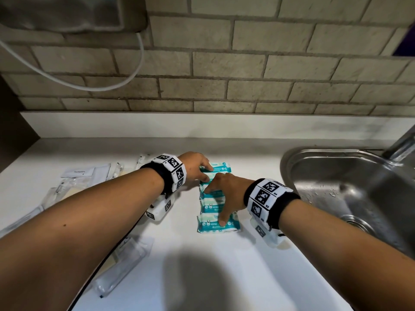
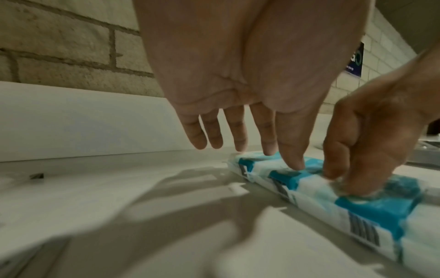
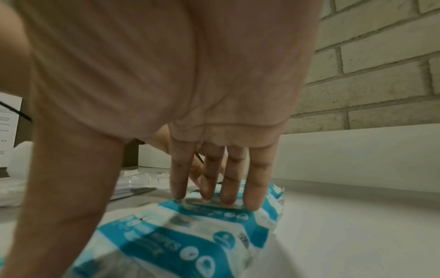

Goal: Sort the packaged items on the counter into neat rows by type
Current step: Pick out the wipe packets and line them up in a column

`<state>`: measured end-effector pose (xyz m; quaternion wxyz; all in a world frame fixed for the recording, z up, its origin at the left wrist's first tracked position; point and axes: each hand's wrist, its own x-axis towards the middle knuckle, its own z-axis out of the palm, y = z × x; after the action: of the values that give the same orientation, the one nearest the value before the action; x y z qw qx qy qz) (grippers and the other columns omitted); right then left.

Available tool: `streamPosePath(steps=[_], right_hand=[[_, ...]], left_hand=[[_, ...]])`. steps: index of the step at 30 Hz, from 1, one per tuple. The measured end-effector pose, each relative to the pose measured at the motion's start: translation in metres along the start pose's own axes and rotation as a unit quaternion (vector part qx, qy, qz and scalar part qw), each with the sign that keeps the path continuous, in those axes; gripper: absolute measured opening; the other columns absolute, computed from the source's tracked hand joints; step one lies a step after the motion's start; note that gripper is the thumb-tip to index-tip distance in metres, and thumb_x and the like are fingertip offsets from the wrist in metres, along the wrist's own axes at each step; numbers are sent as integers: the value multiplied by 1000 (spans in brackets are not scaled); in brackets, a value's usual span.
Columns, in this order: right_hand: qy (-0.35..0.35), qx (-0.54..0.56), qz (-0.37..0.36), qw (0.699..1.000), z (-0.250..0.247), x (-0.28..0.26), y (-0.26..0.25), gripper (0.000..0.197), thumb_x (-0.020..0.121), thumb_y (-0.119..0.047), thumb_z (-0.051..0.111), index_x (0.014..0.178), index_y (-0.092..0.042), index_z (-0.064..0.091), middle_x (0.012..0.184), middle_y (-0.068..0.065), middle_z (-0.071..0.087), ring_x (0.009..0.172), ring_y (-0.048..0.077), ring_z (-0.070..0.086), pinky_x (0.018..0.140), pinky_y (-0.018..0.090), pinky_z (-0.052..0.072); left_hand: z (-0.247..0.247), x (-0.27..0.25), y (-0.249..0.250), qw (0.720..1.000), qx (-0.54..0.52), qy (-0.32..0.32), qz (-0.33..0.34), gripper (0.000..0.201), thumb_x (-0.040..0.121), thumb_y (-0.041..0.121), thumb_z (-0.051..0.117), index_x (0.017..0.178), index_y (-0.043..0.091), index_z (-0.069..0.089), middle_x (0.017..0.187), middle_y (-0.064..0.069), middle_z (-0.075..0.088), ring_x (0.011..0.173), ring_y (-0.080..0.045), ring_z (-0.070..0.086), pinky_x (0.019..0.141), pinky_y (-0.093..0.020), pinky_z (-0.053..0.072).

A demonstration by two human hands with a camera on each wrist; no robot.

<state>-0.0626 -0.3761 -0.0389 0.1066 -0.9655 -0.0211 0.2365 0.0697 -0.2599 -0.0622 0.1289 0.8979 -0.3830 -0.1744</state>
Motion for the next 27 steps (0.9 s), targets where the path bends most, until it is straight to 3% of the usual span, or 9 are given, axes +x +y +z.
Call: streamPosePath(steps=[3,6,9,12,15,17,21,27], right_hand=[[38,16,-10,999,-2,-6,5,71,66,-45,81,131,-30,55,127,-3,49,118,17,47,101,39,43],[79,37,-38,996,-2,-12,6,36,74,-40,77,107,-27,69,104,-6,57,96,13,54,86,31,47],[54,46,-50,996,4,-17,-3,19,77,-33,76,95,-27,71,91,-10,65,83,9,57,78,27,48],[45,51,-56,996,12,-18,-11,17,78,-25,75,95,-24,74,86,-11,66,79,6,55,74,21,42],[27,64,-59,996,19,-21,-13,22,80,-14,74,100,-20,75,92,-6,71,81,8,60,77,18,42],[25,64,-57,996,22,-24,-12,24,80,-12,73,103,-18,75,100,-3,73,87,8,62,81,18,44],[24,65,-48,996,22,-26,-10,23,80,-12,73,102,-19,75,104,-4,73,82,4,57,80,17,42],[24,55,-47,997,21,-26,-9,23,81,-13,73,103,-21,75,106,-6,73,83,4,56,79,17,40]], left_hand=[[-7,-4,-4,998,-33,43,14,36,84,28,73,119,22,69,134,-1,58,123,-20,53,106,-33,38],[-11,-14,-5,994,-57,76,54,27,85,27,72,112,22,72,123,-2,64,117,-21,58,104,-35,41],[-8,-29,3,994,3,24,105,38,87,31,70,123,22,67,139,-1,55,129,-19,48,110,-29,31],[5,-38,11,987,76,-37,135,52,87,38,68,137,29,54,153,4,37,145,-21,23,117,-29,14],[17,-39,13,983,87,-76,139,51,87,36,68,136,33,54,156,8,31,149,-21,9,120,-30,7],[23,-38,12,981,102,-89,140,49,87,41,67,133,36,55,156,10,31,150,-21,7,121,-31,8],[25,-36,8,981,108,-108,122,50,87,49,64,135,45,50,156,17,27,149,-19,8,121,-35,7],[22,-36,11,981,97,-111,127,50,87,45,66,135,42,53,157,14,28,147,-19,14,118,-32,8]])
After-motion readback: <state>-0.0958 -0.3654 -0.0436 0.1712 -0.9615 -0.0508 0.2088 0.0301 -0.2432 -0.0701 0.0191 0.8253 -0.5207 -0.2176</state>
